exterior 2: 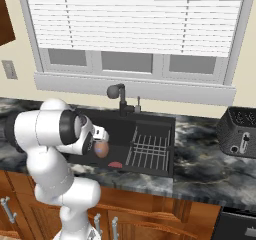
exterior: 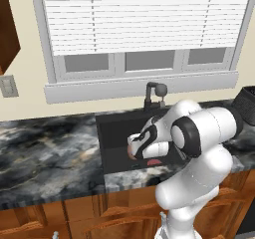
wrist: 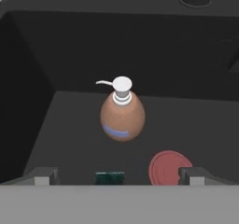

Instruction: Pick up the sponge and soap dispenser from the sink, and place them back in the cabinet, and close the cabinet door.

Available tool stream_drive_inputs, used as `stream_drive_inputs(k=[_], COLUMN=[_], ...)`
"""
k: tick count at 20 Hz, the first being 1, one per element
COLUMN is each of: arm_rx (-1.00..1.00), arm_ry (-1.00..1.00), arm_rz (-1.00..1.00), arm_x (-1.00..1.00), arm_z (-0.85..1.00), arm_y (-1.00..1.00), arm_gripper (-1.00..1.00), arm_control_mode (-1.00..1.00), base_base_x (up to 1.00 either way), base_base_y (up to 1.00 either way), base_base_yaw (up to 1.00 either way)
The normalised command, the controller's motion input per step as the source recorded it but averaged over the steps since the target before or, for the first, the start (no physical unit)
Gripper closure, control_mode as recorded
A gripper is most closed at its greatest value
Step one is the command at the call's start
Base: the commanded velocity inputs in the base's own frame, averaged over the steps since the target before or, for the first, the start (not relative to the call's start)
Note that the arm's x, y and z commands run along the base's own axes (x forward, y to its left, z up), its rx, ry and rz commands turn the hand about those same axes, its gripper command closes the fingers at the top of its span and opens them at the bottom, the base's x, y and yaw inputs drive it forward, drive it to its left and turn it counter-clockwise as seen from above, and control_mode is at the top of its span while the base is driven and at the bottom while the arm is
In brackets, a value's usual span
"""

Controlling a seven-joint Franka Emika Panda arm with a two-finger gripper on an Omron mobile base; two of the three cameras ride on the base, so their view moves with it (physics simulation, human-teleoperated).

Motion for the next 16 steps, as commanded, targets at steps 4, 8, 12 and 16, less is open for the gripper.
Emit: stream_drive_inputs(k=[4,8,12,16], arm_rx=[0.00,0.00,0.00,0.00], arm_ry=[0.00,0.00,0.00,0.00], arm_rz=[0.00,0.00,0.00,0.00], arm_x=[0.22,0.24,0.24,0.24], arm_z=[-0.15,-0.14,-0.14,-0.12], arm_y=[0.00,0.00,0.01,0.01], arm_gripper=[-1.00,-1.00,-1.00,-1.00], arm_control_mode=[-1.00,-1.00,-1.00,-1.00], base_base_x=[0.00,0.00,0.00,0.00], base_base_y=[0.00,0.00,0.00,0.00], base_base_yaw=[0.00,0.00,0.00,0.00])
